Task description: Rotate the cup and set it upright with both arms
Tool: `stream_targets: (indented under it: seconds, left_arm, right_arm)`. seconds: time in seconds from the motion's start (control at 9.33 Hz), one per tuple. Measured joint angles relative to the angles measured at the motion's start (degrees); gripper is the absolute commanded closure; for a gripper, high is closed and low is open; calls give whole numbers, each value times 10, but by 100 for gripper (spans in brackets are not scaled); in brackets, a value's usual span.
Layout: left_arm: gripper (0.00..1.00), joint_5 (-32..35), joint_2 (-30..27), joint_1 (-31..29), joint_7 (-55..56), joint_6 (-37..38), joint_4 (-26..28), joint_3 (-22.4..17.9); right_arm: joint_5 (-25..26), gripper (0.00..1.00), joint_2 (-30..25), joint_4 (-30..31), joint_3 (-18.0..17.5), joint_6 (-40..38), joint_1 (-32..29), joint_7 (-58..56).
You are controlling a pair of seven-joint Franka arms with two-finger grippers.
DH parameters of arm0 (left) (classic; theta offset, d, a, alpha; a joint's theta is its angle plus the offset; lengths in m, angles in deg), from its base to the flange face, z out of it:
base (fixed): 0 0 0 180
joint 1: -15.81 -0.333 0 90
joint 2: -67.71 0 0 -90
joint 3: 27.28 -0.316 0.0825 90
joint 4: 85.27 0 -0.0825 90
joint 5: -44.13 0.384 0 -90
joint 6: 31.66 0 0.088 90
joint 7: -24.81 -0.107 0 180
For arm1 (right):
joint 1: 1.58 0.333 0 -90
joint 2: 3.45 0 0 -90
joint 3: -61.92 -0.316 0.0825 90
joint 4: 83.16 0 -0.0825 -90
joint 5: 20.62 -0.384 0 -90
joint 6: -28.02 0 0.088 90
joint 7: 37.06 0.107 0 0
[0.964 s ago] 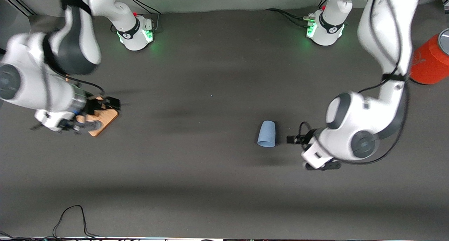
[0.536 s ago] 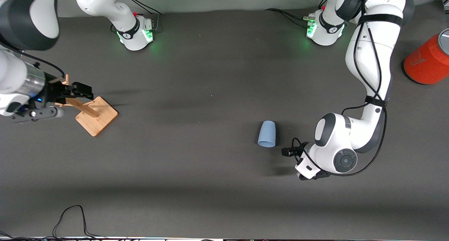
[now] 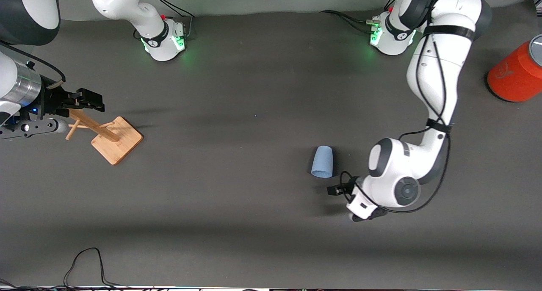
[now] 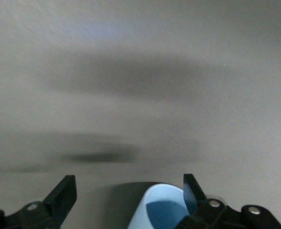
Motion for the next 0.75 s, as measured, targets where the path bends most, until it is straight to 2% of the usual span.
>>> stream_targets:
  seconds: [0.11, 0.21, 0.32, 0.43, 0.54, 0.64, 0.75]
  left_arm:
    - [1, 0, 4, 12, 13, 2, 1, 0]
    - [8, 0, 6, 20, 19, 14, 1, 0]
    - [25, 0, 6, 20, 21, 44, 1, -1]
    - [48, 0, 6, 18, 21, 72, 0, -4]
    - [84, 0, 6, 16, 21, 85, 0, -6]
    - [100, 0, 6, 15, 21, 92, 0, -6]
    - [100, -5, 6, 15, 24, 101, 0, -6]
  right_arm:
    - [0, 0, -2, -1, 1, 0, 0, 0]
    - [0, 0, -9, -1, 2, -1, -2, 0]
    - [0, 0, -16, -1, 3, -1, -5, 0]
    - [0, 0, -24, -1, -4, -1, -18, 0]
    - [0, 0, -32, -1, -23, -2, -42, 0]
    - [0, 0, -36, -1, -54, -2, -74, 0]
    - [5, 0, -38, -1, -96, -2, -114, 0]
